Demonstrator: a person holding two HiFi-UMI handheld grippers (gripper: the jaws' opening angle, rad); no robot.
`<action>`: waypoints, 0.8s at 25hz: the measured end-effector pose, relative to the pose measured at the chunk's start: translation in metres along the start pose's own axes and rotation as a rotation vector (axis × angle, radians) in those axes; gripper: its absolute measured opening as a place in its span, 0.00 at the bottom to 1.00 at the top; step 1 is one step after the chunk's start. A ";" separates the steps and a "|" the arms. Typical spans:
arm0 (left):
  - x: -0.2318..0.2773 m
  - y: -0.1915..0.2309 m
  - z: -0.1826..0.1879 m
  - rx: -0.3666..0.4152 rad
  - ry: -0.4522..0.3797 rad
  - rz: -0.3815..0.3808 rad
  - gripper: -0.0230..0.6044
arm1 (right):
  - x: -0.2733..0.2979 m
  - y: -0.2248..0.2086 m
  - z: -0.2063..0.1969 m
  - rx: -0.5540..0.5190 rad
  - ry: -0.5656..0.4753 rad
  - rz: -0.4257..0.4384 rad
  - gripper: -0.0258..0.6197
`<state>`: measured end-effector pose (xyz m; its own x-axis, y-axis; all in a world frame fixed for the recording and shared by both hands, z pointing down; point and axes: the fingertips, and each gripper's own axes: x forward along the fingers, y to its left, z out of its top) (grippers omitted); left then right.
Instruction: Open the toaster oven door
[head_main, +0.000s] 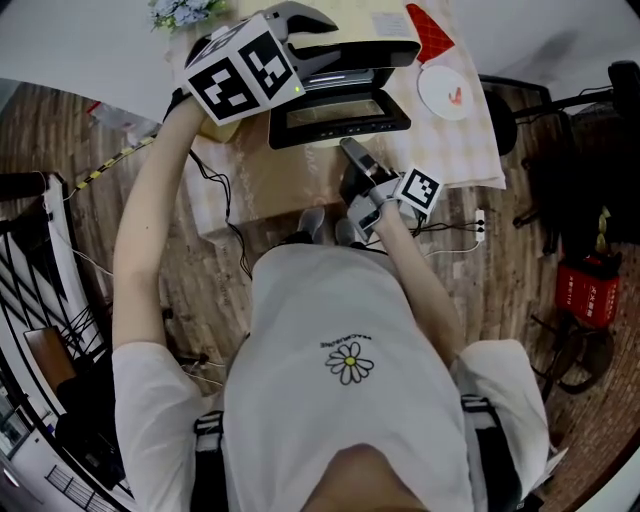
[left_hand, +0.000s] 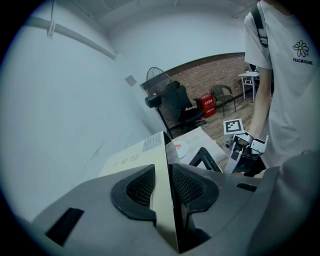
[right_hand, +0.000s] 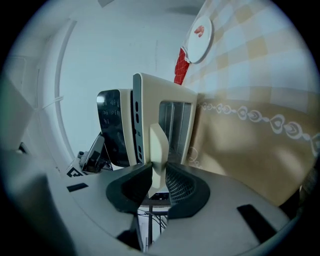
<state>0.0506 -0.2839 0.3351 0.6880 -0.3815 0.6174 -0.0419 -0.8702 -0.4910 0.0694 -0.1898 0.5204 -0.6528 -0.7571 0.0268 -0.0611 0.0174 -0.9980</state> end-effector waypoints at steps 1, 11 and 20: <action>0.000 0.000 0.000 0.007 -0.002 0.005 0.23 | -0.002 -0.003 -0.002 0.017 0.008 -0.003 0.15; -0.001 0.001 0.000 0.013 -0.002 0.013 0.23 | -0.017 -0.030 -0.014 -0.033 0.086 -0.031 0.11; 0.000 0.000 0.001 0.018 -0.002 0.015 0.23 | -0.022 -0.046 -0.019 -0.087 0.115 -0.061 0.10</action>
<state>0.0508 -0.2838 0.3346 0.6892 -0.3940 0.6082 -0.0398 -0.8586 -0.5111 0.0721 -0.1613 0.5664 -0.7275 -0.6790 0.0983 -0.1652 0.0343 -0.9857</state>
